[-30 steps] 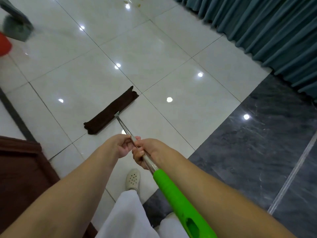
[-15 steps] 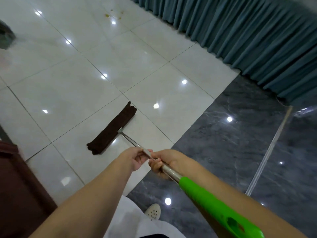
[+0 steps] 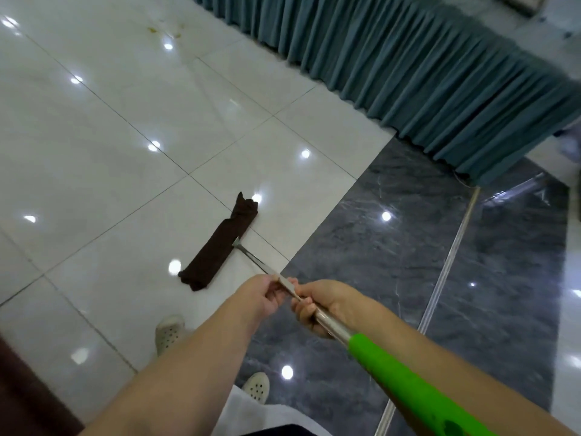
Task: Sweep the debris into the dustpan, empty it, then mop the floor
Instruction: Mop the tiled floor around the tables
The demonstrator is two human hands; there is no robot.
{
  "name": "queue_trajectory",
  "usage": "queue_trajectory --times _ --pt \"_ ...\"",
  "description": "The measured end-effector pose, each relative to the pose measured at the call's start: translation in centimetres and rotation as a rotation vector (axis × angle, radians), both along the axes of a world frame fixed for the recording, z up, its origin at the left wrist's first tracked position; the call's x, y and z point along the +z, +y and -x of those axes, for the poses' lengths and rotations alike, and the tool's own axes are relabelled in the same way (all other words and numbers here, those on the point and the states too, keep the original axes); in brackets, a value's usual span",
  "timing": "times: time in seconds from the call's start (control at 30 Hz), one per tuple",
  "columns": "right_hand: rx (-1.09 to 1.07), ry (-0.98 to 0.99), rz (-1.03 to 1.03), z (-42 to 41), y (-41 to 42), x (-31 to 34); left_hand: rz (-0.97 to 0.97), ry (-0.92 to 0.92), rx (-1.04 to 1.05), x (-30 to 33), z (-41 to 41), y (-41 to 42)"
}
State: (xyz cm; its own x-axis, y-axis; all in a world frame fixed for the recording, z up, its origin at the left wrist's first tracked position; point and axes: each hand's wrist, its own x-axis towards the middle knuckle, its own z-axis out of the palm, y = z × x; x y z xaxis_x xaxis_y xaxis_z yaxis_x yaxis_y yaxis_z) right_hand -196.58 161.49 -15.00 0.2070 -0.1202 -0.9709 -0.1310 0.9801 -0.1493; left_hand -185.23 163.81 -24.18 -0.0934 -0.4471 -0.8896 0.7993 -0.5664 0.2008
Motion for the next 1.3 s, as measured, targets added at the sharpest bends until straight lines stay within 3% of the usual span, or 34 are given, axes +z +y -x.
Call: queue_trajectory --times 0.27,0.77,1.03,1.3 --pt "-0.040 -0.014 0.106 -1.8 0.8 1.5 -0.045 -0.057 -0.084 1.8 -0.6 -0.2" --pt "-0.063 -0.079 -0.057 -4.8 -1.7 3.6 -0.001 -0.074 -0.084 3.6 -4.0 -2.2" --pt "-0.105 -0.061 -0.064 -10.0 -5.2 5.0 0.040 -0.016 -0.090 4.2 -9.7 -5.4" --pt "-0.165 -0.105 -0.052 -20.6 -9.9 5.5 0.010 0.004 -0.097 4.6 -20.4 -10.6"
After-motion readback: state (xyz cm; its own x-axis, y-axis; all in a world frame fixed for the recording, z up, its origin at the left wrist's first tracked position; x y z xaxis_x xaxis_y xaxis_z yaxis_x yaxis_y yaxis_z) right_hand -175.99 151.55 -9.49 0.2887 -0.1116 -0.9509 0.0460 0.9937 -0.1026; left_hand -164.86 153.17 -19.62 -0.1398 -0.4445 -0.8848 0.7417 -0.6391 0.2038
